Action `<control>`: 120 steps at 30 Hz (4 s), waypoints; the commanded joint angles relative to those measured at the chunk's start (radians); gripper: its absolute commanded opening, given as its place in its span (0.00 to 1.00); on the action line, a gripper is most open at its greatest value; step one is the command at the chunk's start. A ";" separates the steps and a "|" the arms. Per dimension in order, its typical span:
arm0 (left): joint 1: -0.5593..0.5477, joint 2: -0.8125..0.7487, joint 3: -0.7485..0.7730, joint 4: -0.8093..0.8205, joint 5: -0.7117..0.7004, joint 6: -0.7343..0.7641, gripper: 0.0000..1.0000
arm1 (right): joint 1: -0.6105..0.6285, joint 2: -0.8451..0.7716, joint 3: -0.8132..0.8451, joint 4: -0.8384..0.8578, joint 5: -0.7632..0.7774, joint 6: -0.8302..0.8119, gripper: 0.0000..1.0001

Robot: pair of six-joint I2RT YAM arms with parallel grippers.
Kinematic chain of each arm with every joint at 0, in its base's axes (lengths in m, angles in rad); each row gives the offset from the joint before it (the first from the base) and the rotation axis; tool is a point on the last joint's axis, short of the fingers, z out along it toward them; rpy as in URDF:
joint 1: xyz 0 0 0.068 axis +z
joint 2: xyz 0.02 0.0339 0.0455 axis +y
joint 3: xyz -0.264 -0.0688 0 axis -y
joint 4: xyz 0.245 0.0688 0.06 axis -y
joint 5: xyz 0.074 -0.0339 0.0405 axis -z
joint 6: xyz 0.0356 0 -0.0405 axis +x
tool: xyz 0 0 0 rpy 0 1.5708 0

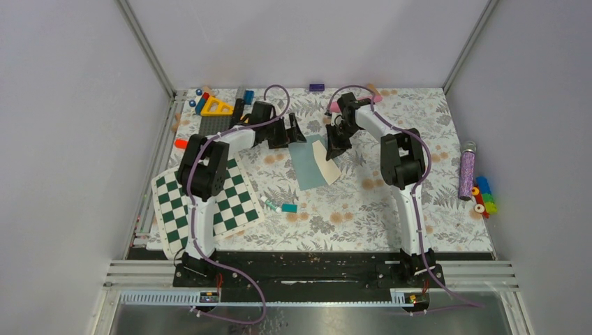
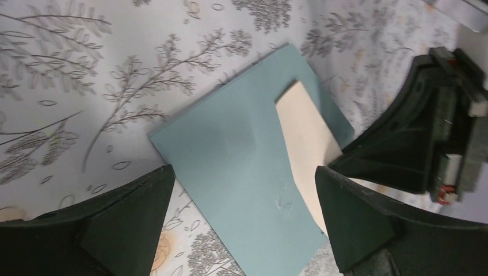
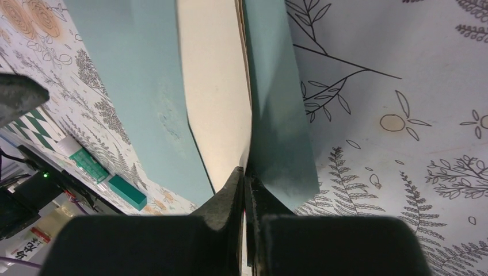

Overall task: Place the letter into the envelope and seal it
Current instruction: Place the letter in the envelope.

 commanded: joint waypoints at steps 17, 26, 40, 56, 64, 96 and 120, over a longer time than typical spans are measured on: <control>0.034 -0.017 -0.250 0.402 0.337 -0.217 0.99 | -0.018 -0.170 -0.191 0.157 -0.009 -0.001 0.00; 0.017 -0.013 -0.225 0.358 0.331 -0.199 0.99 | -0.014 -0.190 -0.217 0.225 0.085 -0.050 0.00; -0.008 0.008 -0.203 0.356 0.357 -0.222 0.99 | 0.030 -0.150 -0.180 0.215 0.203 -0.009 0.00; -0.026 0.007 -0.191 0.461 0.446 -0.328 0.99 | 0.034 -0.142 -0.177 0.211 0.234 -0.009 0.00; -0.054 0.022 -0.107 0.073 0.220 -0.110 0.97 | 0.032 -0.160 -0.181 0.213 0.243 0.001 0.00; -0.074 0.034 -0.096 0.029 0.184 -0.090 0.90 | -0.017 -0.101 -0.115 0.179 0.299 0.116 0.00; -0.074 0.030 -0.105 0.042 0.195 -0.111 0.90 | 0.039 -0.140 -0.195 0.247 0.273 0.195 0.00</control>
